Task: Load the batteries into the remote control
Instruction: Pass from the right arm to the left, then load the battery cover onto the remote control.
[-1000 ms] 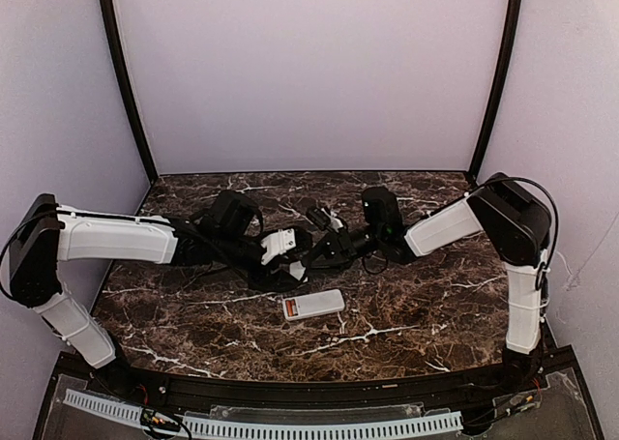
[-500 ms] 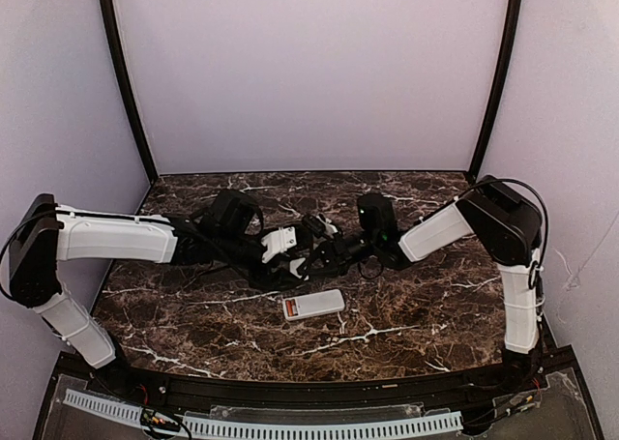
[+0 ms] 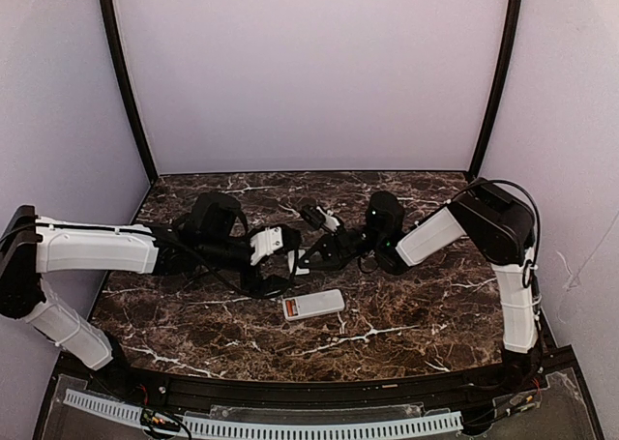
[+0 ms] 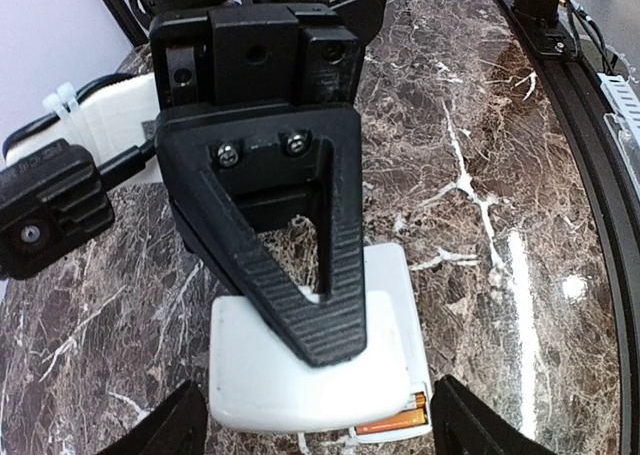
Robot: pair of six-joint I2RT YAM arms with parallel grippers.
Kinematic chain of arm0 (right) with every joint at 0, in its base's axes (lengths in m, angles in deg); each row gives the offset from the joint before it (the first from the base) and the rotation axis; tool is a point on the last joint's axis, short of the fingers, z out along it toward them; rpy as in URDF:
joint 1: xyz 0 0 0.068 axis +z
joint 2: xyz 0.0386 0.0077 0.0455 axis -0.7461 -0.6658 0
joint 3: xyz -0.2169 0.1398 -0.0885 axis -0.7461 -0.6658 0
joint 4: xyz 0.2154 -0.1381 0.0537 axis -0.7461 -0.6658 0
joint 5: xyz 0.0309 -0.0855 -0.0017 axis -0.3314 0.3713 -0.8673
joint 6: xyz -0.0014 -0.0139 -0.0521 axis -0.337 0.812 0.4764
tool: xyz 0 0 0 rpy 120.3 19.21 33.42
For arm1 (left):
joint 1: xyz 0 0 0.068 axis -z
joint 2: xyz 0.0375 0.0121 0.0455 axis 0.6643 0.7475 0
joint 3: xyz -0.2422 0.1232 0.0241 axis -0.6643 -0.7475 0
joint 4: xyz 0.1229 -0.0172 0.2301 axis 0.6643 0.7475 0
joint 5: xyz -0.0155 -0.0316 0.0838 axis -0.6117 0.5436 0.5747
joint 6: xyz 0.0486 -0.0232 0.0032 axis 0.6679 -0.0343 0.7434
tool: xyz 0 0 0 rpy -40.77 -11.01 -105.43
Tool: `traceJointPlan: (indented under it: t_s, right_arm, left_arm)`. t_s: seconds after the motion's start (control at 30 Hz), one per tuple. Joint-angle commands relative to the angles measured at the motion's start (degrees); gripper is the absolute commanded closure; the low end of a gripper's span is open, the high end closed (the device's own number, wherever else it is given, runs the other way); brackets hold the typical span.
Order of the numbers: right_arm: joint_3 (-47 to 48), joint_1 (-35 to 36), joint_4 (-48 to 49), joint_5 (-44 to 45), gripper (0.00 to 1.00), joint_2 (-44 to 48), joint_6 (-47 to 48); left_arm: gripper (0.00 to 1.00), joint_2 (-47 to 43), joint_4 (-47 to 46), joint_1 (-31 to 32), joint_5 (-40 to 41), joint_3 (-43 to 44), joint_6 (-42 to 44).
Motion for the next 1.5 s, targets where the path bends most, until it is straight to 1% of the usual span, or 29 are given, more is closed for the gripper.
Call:
traceJointPlan:
  t_s: [0.0, 0.17, 0.23, 0.3, 0.37, 0.63, 0.7, 0.73, 0.77, 0.8, 0.87, 0.93, 1.0, 1.17, 1.23, 1.3, 1.37, 1.47]
  right_arm:
    - [-0.51, 0.43, 10.65, -1.88, 1.0, -2.19, -6.98]
    - [-0.33, 0.52, 11.89, -1.88, 1.0, -2.48, -8.16]
    - [-0.36, 0.6, 11.84, -1.88, 1.0, -2.5, -8.13]
    - [-0.25, 0.61, 11.9, -1.8, 1.0, -2.57, -8.27]
    - [-0.14, 0.61, 11.96, -1.79, 1.0, -2.57, -8.3]
    - [-0.36, 0.61, 11.81, -1.63, 1.0, -2.69, -8.24]
    - [-0.64, 0.33, 11.56, -1.26, 0.88, -2.51, -7.89]
    - [-0.84, 0.08, 11.27, -1.05, 0.71, -2.45, -7.65]
    - [-1.12, -0.26, 10.9, -0.9, 0.58, -2.32, -7.31]
    - [-1.49, -0.72, 10.15, -0.66, 0.5, -2.06, -6.65]
    - [-2.79, -1.86, 7.85, 0.1, 0.45, -1.01, -4.45]
    - [-4.17, -3.2, 3.37, 1.13, 0.44, 0.51, -0.35]
    - [-5.45, -4.74, -4.37, 2.54, 0.44, 2.73, 5.93]
    - [-5.74, -7.12, -33.05, 8.97, 0.42, 10.7, 28.18]
    - [-4.48, -7.52, -44.25, 13.35, 0.4, 13.5, 37.26]
    - [-3.21, -7.63, -52.77, 17.95, 0.39, 15.85, 44.89]
    - [-3.34, -8.16, -56.13, 21.55, 0.37, 18.11, 49.27]
    - [-4.63, -9.38, -57.27, 25.75, 0.32, 22.09, 52.97]
  left_arm:
    - [0.23, -2.22, -2.14, 0.15, -1.3, -1.03, 1.81]
    - [0.23, -2.04, -2.91, 0.13, -2.03, -0.46, 1.85]
    - [0.25, -1.86, -3.19, 0.17, -2.48, -0.34, 1.61]
    - [0.29, -1.65, -3.51, 0.22, -3.09, -0.21, 1.39]
    - [0.37, -1.43, -3.47, 0.13, -3.58, 0.1, 1.21]
    - [0.58, -1.47, -3.58, 0.18, -4.16, 0.17, 0.79]
    - [0.6, -1.88, -2.83, 0.18, -3.72, -0.01, 0.75]
    - [0.61, -2.15, -2.44, 0.13, -3.46, -0.08, 0.82]
    - [0.63, -2.53, -1.6, 0.1, -3.09, -0.29, 0.85]
    - [0.63, -2.62, -1.21, 0.09, -3.01, -0.39, 0.65]
    - [0.64, -2.69, -0.04, -0.1, -2.92, -0.82, 0.05]
    - [0.64, -2.58, 1.11, -0.21, -3.06, -1.42, -0.79]
    - [0.65, -2.33, 2.45, -0.32, -2.81, -2.02, -1.77]
    - [0.64, -0.82, 6.8, -0.94, -1.64, -1.55, -4.69]
    - [0.63, -0.01, 8.59, -1.03, -1.3, -1.03, -5.66]
    - [0.63, 0.88, 10.55, -1.13, -1.22, -0.43, -6.34]
    - [0.63, 1.77, 11.93, -1.22, -1.23, 0.0, -6.74]
    - [0.63, 2.81, 12.94, -1.23, -1.41, 0.48, -7.09]
